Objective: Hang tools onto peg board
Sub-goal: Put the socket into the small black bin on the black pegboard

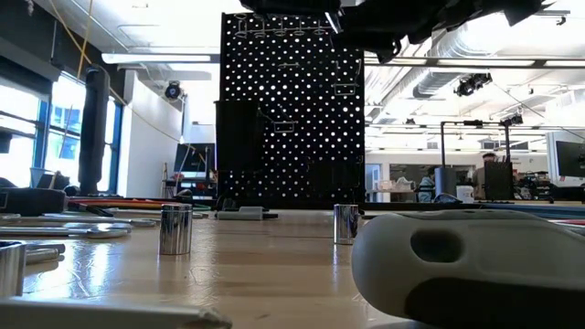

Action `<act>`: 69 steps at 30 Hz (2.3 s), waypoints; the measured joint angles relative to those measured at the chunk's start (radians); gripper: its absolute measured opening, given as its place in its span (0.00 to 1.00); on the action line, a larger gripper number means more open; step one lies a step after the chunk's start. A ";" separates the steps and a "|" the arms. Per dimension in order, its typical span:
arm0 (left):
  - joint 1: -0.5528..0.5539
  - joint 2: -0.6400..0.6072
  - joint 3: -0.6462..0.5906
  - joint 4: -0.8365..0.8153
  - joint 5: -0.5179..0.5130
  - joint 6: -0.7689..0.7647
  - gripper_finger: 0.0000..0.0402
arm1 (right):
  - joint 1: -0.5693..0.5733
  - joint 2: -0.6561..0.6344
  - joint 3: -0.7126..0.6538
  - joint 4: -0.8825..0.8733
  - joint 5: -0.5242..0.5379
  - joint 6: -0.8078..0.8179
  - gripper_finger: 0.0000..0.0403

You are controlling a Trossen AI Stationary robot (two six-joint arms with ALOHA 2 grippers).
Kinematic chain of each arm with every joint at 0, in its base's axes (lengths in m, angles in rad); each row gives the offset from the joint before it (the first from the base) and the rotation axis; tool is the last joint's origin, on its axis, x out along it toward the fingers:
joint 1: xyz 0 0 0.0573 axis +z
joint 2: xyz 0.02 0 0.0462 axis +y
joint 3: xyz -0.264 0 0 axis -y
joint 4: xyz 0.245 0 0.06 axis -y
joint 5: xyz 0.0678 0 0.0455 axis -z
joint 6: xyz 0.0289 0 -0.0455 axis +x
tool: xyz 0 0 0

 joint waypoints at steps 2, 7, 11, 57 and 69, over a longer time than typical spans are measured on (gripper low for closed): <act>0.005 0.000 0.000 0.000 0.005 0.000 0.12 | 0.000 0.000 0.000 0.005 0.001 0.000 0.40; 0.008 0.000 0.000 0.000 0.013 -0.008 0.12 | 0.000 0.000 0.000 0.006 0.001 -0.005 0.33; 0.008 0.000 0.000 0.000 0.017 -0.008 0.12 | 0.000 0.000 0.000 0.006 0.002 -0.011 0.24; -0.173 0.000 -0.085 -0.471 -0.066 -0.446 0.46 | -0.371 0.181 0.001 -0.157 0.149 -0.064 0.15; -0.255 0.000 -0.228 -0.291 0.065 -0.611 0.46 | -0.470 0.180 0.001 -0.077 0.132 -0.090 0.15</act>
